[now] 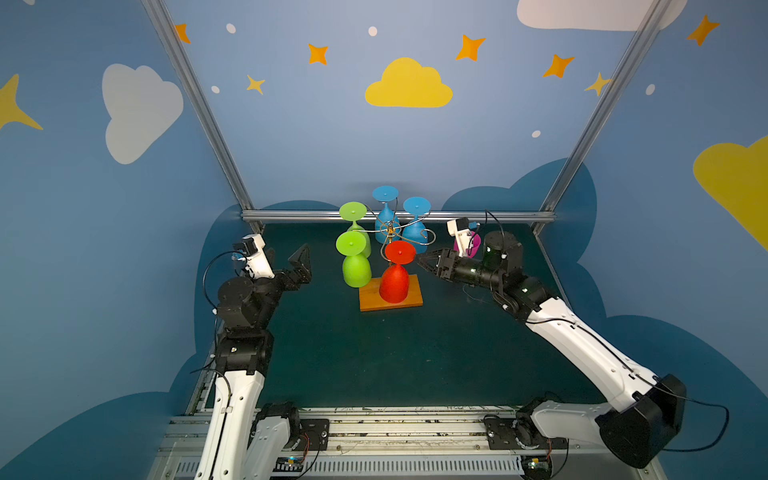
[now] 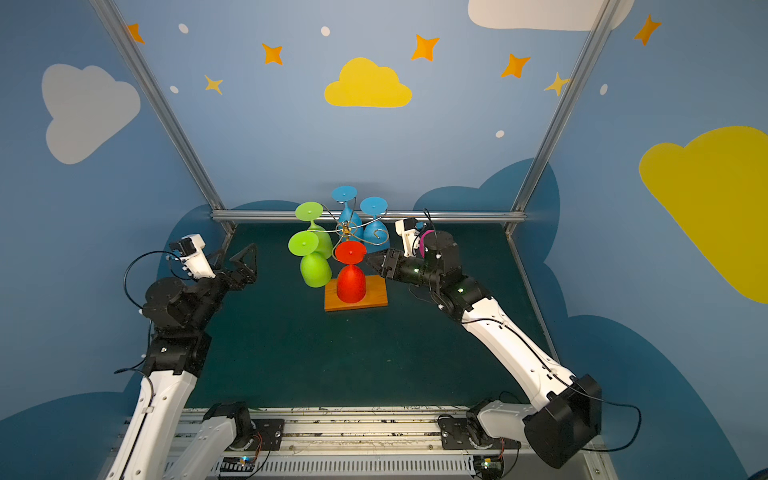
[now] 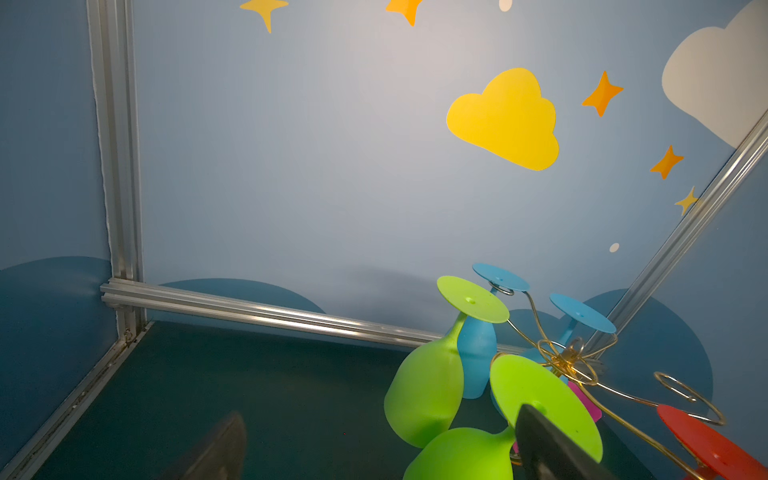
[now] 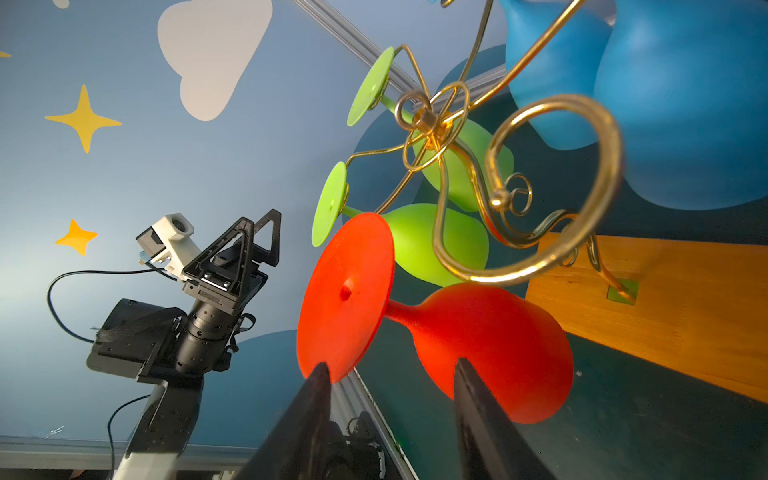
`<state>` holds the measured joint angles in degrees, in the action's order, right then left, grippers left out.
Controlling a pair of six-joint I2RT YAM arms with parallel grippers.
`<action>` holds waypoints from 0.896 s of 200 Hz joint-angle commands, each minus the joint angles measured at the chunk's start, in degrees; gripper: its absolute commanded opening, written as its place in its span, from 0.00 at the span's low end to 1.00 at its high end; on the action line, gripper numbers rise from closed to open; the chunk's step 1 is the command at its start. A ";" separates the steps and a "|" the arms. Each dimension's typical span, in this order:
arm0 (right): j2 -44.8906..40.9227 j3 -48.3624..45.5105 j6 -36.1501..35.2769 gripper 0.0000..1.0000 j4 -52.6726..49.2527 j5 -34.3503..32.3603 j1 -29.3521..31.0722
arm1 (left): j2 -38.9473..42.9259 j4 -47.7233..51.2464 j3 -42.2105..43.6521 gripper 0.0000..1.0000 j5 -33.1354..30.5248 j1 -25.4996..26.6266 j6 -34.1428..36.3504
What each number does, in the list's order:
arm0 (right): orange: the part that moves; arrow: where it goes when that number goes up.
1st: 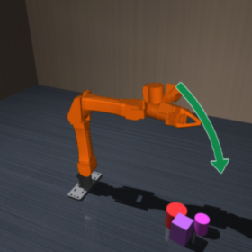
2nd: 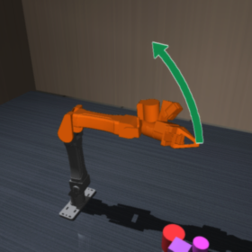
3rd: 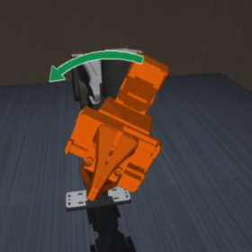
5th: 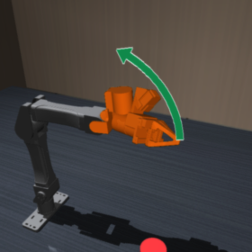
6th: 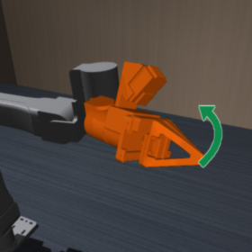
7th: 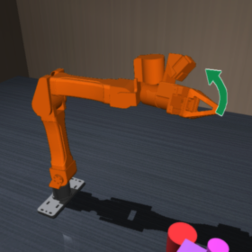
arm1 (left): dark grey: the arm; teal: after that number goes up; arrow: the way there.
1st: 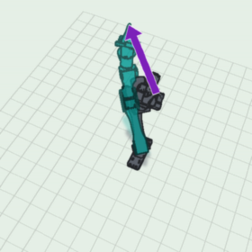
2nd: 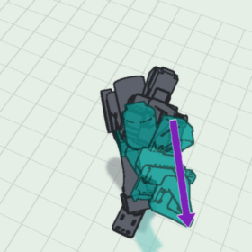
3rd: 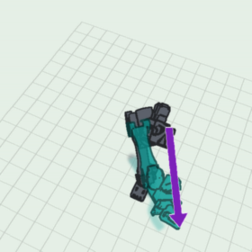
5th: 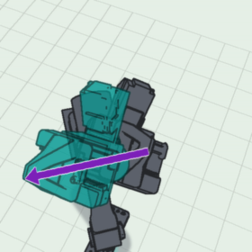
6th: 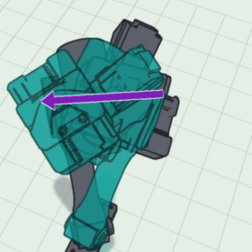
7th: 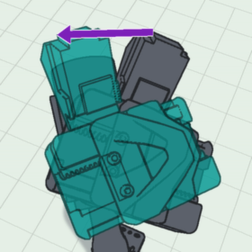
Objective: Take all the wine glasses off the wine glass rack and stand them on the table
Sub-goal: 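Move the right gripper up to the red glass base on the rack, then close the right gripper on the red glass base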
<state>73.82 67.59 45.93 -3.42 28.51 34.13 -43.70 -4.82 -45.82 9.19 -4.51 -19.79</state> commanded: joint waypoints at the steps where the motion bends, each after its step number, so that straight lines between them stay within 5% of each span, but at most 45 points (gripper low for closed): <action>1: 1.03 2.52 1.71 0.47 3.33 -0.05 0.87 | 0.59 -1.51 0.55 1.00 -0.05 -0.32 -0.33; 58: 3.08 3.62 4.04 0.42 5.85 0.54 1.82 | 1.13 -1.55 0.60 0.99 -0.05 -0.32 -0.23; 123: 3.08 3.81 4.91 0.13 6.11 0.55 2.20 | 1.34 -1.60 0.60 0.99 -0.14 -0.32 -0.11; 179: 2.20 4.04 6.65 0.00 7.06 1.16 2.08 | 1.49 -1.65 0.65 1.00 -0.09 -0.33 -0.16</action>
<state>76.86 70.22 52.45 2.42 29.71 36.07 -42.94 -4.99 -45.47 9.19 -4.51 -19.79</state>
